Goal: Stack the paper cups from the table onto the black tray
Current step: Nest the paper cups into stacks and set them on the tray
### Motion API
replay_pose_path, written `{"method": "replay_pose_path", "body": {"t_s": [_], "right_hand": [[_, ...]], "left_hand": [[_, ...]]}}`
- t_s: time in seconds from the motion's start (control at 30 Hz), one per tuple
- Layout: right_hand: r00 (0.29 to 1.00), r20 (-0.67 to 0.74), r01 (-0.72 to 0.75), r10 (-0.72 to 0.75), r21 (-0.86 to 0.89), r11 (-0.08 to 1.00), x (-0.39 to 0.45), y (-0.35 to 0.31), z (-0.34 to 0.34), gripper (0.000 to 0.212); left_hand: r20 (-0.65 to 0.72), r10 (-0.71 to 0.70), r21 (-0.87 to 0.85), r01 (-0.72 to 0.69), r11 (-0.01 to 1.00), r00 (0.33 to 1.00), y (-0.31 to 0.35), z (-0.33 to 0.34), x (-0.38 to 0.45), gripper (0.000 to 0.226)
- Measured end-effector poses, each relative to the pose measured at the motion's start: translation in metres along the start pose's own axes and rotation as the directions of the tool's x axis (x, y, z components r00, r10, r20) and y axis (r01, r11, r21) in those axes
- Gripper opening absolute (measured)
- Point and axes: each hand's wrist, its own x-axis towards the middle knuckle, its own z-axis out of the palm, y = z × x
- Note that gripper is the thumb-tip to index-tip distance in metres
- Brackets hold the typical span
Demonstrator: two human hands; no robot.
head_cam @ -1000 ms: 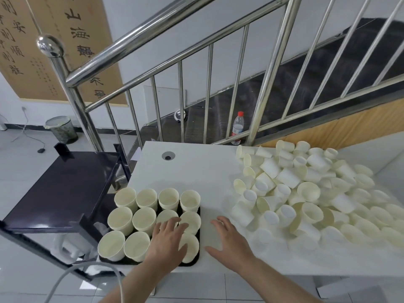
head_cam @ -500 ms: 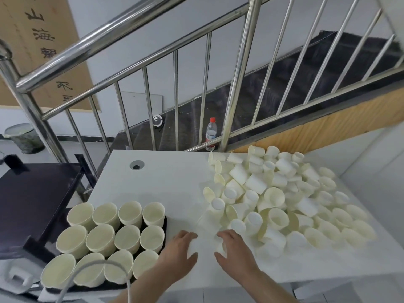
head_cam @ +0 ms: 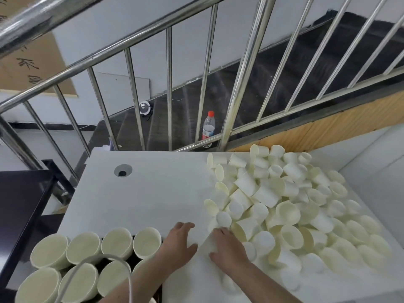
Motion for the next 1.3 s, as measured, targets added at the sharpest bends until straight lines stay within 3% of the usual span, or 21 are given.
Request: {"method": "replay_pose_path", "body": {"t_s": [0.33,0.5,0.63,0.8,0.9,1.07,1.3], "right_hand": [[0.997,0.075,0.003,-0.003,-0.009,1.0,0.017,-0.009,0.012,0.054],[0.997,0.002,0.074,-0.081,0.372,0.925,0.013,-0.008,0.002,0.067],[0.992,-0.07,0.129,-0.109,0.506,0.853,0.013,-0.004,-0.007,0.069],[0.973,-0.108,0.231,-0.205,0.389,0.892,0.015,0.004,-0.016,0.07],[0.965,-0.161,0.244,-0.207,0.268,0.932,0.019,0.017,-0.022,0.064],[0.972,-0.186,0.166,-0.143,0.116,0.979,0.03,0.034,-0.029,0.06],[0.984,-0.094,0.156,-0.151,0.042,0.987,0.041,0.029,-0.026,0.046]], "left_hand": [[0.108,-0.053,-0.057,0.059,0.997,0.993,-0.006,0.0,0.013,0.056],[0.101,-0.104,-0.173,0.12,0.978,0.989,0.002,-0.001,0.011,0.065],[0.075,-0.13,-0.267,0.145,0.953,0.989,0.007,-0.007,0.015,0.069],[-0.027,-0.112,-0.169,0.106,0.98,0.993,0.012,-0.015,0.018,0.074],[-0.063,-0.073,0.017,0.074,0.997,0.995,0.01,-0.022,0.018,0.078],[0.004,-0.035,0.343,0.031,0.939,0.999,0.004,-0.024,0.019,0.078],[0.051,-0.066,0.414,0.039,0.91,0.997,-0.009,-0.015,0.019,0.077]]}}
